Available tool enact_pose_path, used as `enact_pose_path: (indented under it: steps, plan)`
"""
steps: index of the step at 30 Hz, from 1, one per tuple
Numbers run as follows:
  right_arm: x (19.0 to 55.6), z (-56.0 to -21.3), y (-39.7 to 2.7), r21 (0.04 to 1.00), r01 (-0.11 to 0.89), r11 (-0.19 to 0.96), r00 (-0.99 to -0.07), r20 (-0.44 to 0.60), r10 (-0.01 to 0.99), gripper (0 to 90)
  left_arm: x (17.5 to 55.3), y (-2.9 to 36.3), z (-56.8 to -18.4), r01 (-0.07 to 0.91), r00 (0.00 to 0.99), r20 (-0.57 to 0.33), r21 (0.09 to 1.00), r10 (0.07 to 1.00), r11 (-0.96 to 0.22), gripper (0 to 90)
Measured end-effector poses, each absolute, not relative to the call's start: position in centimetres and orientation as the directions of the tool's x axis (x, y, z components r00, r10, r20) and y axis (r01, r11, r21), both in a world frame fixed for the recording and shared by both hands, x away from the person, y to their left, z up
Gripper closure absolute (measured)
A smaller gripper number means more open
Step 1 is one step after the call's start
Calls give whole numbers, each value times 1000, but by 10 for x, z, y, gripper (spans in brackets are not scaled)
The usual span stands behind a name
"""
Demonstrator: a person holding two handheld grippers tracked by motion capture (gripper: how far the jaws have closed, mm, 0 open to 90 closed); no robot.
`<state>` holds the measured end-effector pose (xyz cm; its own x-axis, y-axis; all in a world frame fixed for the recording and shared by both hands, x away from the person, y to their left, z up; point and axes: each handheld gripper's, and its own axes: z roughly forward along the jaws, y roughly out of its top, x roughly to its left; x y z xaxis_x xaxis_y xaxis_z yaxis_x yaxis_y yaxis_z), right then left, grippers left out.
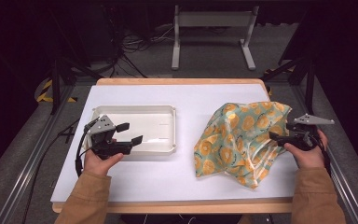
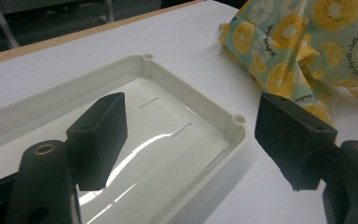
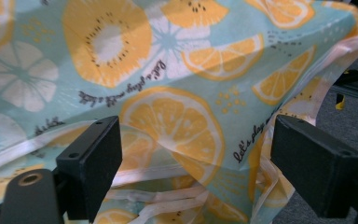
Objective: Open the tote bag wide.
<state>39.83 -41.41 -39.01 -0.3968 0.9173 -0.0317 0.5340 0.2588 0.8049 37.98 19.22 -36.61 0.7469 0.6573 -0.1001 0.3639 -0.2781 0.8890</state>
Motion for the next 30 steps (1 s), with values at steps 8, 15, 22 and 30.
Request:
enact_pose_path:
  steps: [8,15,22,30]
  plan:
    - [402,-398,-414,792,545,277,-387,-56,921,191,379,190,-367,368,746,-104,888,658,-277,259]
    - [401,-398,-415,781,541,312,-371,-111,922,467,379,191,-367,362,747,-95,888,658,-283,258]
    - [396,-392,-416,805,503,315,-385,-119,915,774,379,191,-367,365,746,-100,888,659,-279,258]
    - [388,-377,-414,837,456,303,-398,-113,911,896,378,191,-366,362,746,-93,888,659,-283,259]
